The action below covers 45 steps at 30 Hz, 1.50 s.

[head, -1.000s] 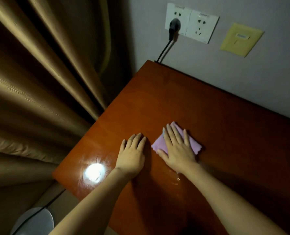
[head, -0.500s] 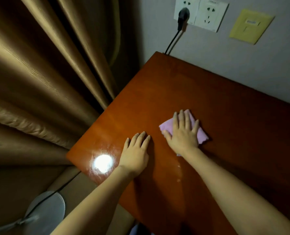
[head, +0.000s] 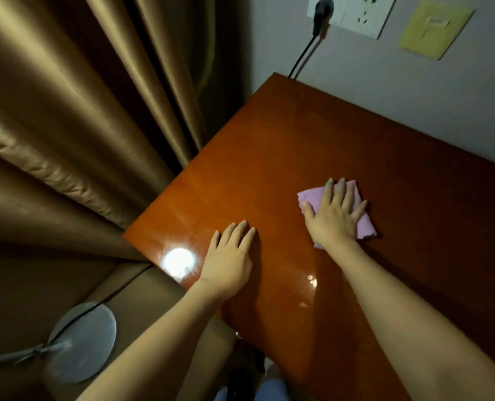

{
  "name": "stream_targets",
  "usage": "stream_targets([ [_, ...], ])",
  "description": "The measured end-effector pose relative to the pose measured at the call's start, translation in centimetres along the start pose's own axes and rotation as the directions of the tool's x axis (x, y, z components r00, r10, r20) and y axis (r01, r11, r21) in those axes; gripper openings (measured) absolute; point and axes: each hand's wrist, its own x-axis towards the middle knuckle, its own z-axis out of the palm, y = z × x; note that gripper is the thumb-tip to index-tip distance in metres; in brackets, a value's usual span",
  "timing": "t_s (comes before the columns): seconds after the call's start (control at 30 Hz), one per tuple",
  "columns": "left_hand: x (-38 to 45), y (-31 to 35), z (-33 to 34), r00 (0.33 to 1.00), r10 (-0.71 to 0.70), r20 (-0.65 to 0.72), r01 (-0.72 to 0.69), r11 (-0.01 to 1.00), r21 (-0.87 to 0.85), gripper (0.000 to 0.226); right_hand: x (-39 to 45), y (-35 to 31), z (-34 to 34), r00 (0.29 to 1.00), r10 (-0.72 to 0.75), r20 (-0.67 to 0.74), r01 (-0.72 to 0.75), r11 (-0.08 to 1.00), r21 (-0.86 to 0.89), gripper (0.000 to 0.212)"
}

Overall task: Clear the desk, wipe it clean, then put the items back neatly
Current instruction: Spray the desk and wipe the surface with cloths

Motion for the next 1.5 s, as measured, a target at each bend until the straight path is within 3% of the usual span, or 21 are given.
stream_targets([
  [0.17,-2.2,-1.1,0.6,1.0,-0.003,0.018,0.002,0.999,0.041,0.059,-5.1,-4.0,1.9,0.953,-0.303,0.017,0.303,0.951,-0.053,0.079],
  [0.27,-2.7,-1.2,0.8,0.999,-0.025,0.021,0.024,0.999,0.035,0.06,-8.6,-0.9,2.7,0.868,-0.495,0.045,0.497,0.86,-0.116,0.078],
  [0.33,-2.8,-0.9,0.9,0.999,-0.037,0.008,0.037,0.999,0.015,0.059,-9.4,2.5,3.0,0.847,-0.521,0.103,0.531,0.833,-0.155,0.077],
  [0.4,-3.2,-0.7,1.1,0.999,-0.04,-0.002,0.04,0.999,-0.007,0.058,-8.9,4.8,2.6,0.882,-0.463,0.092,0.472,0.869,-0.151,0.081],
  [0.47,-3.9,-0.7,1.3,0.999,-0.033,-0.006,0.033,0.999,-0.015,0.057,-7.9,5.0,2.3,0.949,-0.311,0.048,0.314,0.939,-0.14,0.083],
  [0.57,-5.3,-1.6,1.6,1.0,0.003,-0.002,-0.003,1.0,-0.003,0.057,-6.4,1.4,1.5,0.999,-0.053,-0.013,0.052,0.996,-0.066,0.076],
  [0.63,-6.1,-2.4,1.9,1.0,0.021,-0.007,-0.021,1.0,-0.004,0.057,-5.7,-1.9,1.4,1.0,0.016,-0.009,-0.016,1.0,-0.008,0.076],
  [0.7,-7.0,-3.3,2.2,1.0,0.022,-0.014,-0.022,1.0,-0.005,0.058,-6.2,-5.0,1.8,0.999,-0.05,-0.004,0.05,0.999,0.011,0.077],
  [0.8,-7.9,-4.5,2.7,1.0,0.03,-0.008,-0.03,0.999,0.037,0.06,-9.4,-7.8,2.9,0.959,-0.285,0.005,0.285,0.957,-0.052,0.078],
  [0.97,-8.1,-4.4,2.5,1.0,0.01,0.005,-0.01,1.0,0.017,0.062,-14.4,-2.8,4.4,0.854,-0.515,0.076,0.521,0.841,-0.147,0.074],
  [1.03,-8.3,-4.0,2.3,1.0,-0.008,0.016,0.008,1.0,-0.013,0.061,-14.7,0.4,4.2,0.861,-0.493,0.124,0.508,0.845,-0.169,0.075],
  [1.13,-8.9,-3.9,2.1,1.0,-0.019,0.023,0.02,0.999,-0.036,0.061,-13.7,2.0,3.1,0.937,-0.341,0.073,0.349,0.922,-0.166,0.081],
  [1.3,-9.4,-4.7,2.4,1.0,0.019,-0.005,-0.019,0.997,-0.068,0.06,-9.8,-3.0,1.4,0.998,-0.053,0.039,0.056,0.997,-0.062,0.075],
  [1.43,-9.3,-5.4,2.6,0.994,0.021,-0.112,-0.03,0.996,-0.082,0.061,-8.0,-8.3,1.7,0.981,-0.19,0.032,0.192,0.98,-0.056,0.076],
  [1.5,-9.6,-5.3,2.8,0.995,0.019,-0.1,-0.028,0.996,-0.081,0.064,-9.1,-9.5,2.2,0.963,-0.266,0.035,0.268,0.961,-0.069,0.077],
])
